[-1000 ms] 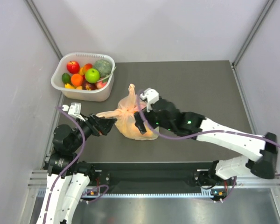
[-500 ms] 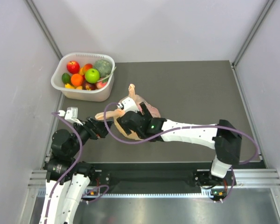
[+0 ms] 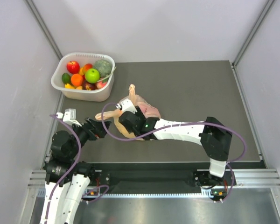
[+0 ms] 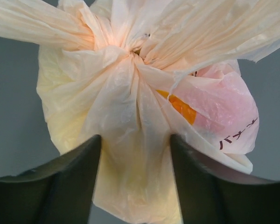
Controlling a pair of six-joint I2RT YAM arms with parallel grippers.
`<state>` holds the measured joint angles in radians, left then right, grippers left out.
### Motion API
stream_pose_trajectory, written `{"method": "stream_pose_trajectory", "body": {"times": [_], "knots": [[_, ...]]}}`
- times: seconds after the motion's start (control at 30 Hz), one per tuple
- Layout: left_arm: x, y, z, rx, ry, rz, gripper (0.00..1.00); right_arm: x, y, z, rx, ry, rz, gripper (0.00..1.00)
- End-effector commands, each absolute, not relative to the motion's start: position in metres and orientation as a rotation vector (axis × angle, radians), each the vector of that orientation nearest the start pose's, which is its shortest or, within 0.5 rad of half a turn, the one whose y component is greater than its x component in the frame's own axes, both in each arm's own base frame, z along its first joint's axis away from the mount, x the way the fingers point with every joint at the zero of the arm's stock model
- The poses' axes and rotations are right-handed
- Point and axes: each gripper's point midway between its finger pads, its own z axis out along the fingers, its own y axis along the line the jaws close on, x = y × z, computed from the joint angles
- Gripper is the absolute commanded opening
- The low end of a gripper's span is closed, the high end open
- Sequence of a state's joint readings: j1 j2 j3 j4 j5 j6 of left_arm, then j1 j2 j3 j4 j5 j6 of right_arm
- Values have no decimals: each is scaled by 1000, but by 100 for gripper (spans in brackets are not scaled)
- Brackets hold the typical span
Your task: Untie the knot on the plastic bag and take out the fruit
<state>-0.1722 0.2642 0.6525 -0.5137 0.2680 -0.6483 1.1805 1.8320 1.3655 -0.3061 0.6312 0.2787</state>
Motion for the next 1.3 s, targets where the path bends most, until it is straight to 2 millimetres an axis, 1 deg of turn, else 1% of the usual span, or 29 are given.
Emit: {"method": "stream_pose_trajectory", "body": {"times": [0.0,0.03,0.07,0.1,0.17,0.2,0.27,0.3,0.37,0.4,0.43,0.47,0.5,0.57,0.63,0.7,0.73,0.77,0.83,0.87,0.97,1.03,1.07,1.1,1.13,1.17,1.2,1.23,1.27], "knots": [[184,-101,272,-215,1732,-823,99,263,384,125,-680,2082,100,57],[184,-101,272,-214,1729,-823,99,262,380,125,-688,2084,97,55],[184,-102,269,-218,1729,-829,99,261,371,121,-707,2095,81,48],[185,-102,268,-223,1732,-832,98,260,367,115,-720,2107,71,46],[186,-103,265,-231,1735,-837,98,260,358,114,-718,2119,69,38],[186,-103,266,-226,1733,-841,98,262,347,109,-719,2133,39,26],[186,-103,263,-234,1739,-842,98,265,335,116,-699,2125,25,23],[186,-103,263,-235,1738,-844,98,264,327,119,-700,2117,17,22],[188,-102,260,-245,1742,-836,98,263,319,124,-713,2101,10,22],[190,-101,257,-256,1747,-829,97,262,313,123,-739,2093,-12,23],[192,-99,256,-269,1747,-820,97,261,310,129,-748,2081,-11,24],[194,-100,251,-284,1764,-820,97,261,304,128,-778,2071,-34,25],[196,-100,249,-292,1774,-824,97,261,299,133,-777,2061,-44,27],[202,-106,244,-300,1794,-856,96,263,287,132,-777,2060,-84,27],[205,-113,237,-298,1824,-897,94,268,269,131,-747,2068,-136,29],[215,-119,230,-304,1853,-921,91,273,251,130,-701,2079,-190,29],[221,-120,220,-321,1894,-916,90,275,246,129,-689,2081,-206,30],[225,-122,220,-313,1896,-923,89,275,240,126,-680,2087,-232,29],[233,-127,216,-305,1931,-936,87,279,231,126,-654,2089,-261,30],[236,-131,220,-282,1924,-953,87,282,223,127,-635,2091,-292,30],[246,-137,221,-265,1951,-955,86,284,216,132,-607,2080,-319,34],[250,-146,226,-226,1958,-968,86,287,212,138,-581,2071,-302,39],[251,-150,227,-200,1961,-969,86,286,213,137,-592,2072,-292,45],[254,-157,227,-150,1974,-947,86,287,214,141,-585,2061,-273,49],[256,-160,225,-130,1988,-927,86,287,215,142,-590,2058,-260,52],[258,-162,223,-111,2009,-907,87,285,217,141,-608,2061,-243,59],[258,-169,219,-80,2032,-890,89,285,218,144,-607,2056,-228,62],[263,-173,213,-40,2075,-853,94,284,220,145,-611,2055,-216,64],[265,-175,209,-17,2097,-824,99,283,221,144,-624,2058,-199,68]]}}
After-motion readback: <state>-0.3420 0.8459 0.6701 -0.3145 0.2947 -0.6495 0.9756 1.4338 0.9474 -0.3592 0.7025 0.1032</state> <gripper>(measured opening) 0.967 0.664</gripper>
